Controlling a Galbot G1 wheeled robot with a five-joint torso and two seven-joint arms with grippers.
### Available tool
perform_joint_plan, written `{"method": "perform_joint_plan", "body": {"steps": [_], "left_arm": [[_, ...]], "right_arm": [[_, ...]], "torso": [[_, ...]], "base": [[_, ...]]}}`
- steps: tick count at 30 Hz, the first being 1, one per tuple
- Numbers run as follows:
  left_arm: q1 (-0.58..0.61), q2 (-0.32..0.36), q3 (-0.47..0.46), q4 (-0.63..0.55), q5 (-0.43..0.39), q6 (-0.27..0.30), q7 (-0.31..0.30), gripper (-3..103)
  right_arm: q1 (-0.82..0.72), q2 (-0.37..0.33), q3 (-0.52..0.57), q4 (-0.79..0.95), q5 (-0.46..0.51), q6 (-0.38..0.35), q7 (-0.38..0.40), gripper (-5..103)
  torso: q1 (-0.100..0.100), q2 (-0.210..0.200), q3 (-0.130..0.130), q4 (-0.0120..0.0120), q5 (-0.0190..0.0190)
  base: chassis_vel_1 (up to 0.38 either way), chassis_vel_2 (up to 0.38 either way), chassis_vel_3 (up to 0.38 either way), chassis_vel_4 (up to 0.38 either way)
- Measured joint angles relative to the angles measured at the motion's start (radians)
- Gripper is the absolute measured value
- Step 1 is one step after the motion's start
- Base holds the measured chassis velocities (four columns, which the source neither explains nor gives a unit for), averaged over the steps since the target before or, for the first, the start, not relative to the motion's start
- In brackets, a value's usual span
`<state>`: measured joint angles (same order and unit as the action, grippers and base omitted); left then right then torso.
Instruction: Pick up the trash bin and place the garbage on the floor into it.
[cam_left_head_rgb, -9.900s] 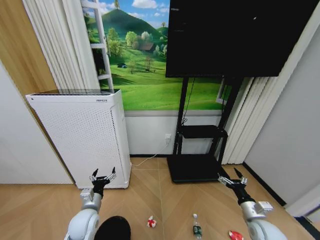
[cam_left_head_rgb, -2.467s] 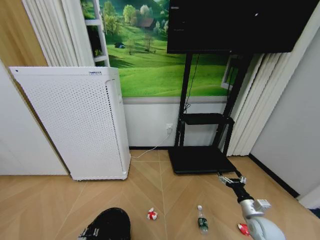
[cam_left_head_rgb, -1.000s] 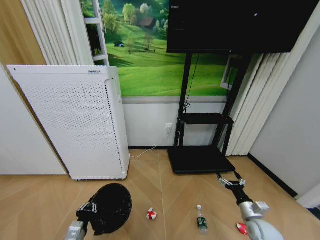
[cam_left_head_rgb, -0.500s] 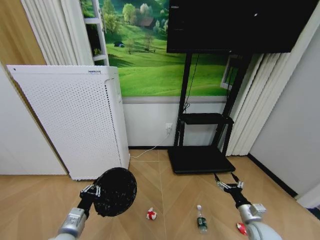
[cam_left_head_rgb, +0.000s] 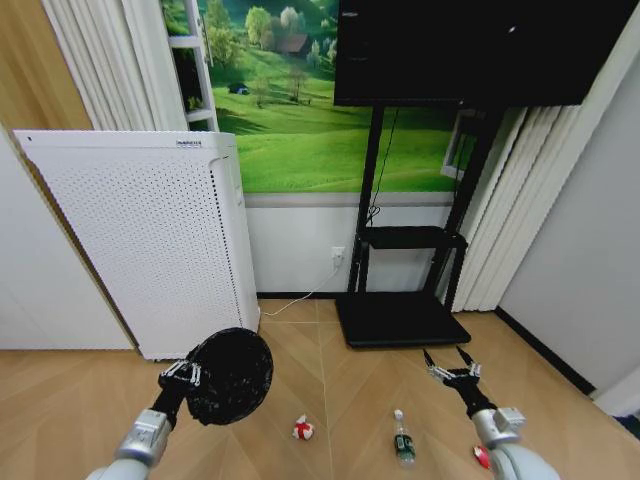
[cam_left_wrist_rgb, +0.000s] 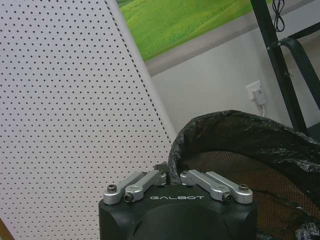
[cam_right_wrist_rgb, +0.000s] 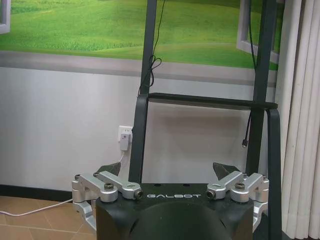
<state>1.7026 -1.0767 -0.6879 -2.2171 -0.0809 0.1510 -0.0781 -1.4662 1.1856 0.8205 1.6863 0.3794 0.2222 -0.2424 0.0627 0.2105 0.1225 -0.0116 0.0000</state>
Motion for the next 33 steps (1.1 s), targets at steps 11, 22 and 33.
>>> {"method": "perform_joint_plan", "body": {"steps": [11, 22, 33], "left_arm": [[-0.011, -0.001, 0.005, 0.012, -0.001, 0.000, 0.001, 7], [-0.025, 0.001, 0.012, 0.023, -0.006, 0.001, 0.001, 7], [-0.036, -0.006, 0.037, 0.038, 0.002, 0.002, 0.001, 7]], "right_arm": [[0.007, 0.000, -0.002, -0.011, 0.001, 0.002, 0.002, 100], [0.016, 0.002, -0.013, -0.020, 0.002, 0.003, 0.007, 100], [0.019, 0.002, -0.028, -0.029, 0.020, 0.013, 0.028, 100]], "torso": [[0.000, 0.000, 0.000, 0.0001, 0.0000], [0.000, 0.000, 0.000, 0.0000, -0.0006], [0.000, 0.000, 0.000, -0.0003, -0.0005]], "base": [[0.150, 0.126, -0.140, -0.142], [0.275, 0.271, -0.268, -0.266], [0.340, 0.333, -0.339, -0.338]]}}
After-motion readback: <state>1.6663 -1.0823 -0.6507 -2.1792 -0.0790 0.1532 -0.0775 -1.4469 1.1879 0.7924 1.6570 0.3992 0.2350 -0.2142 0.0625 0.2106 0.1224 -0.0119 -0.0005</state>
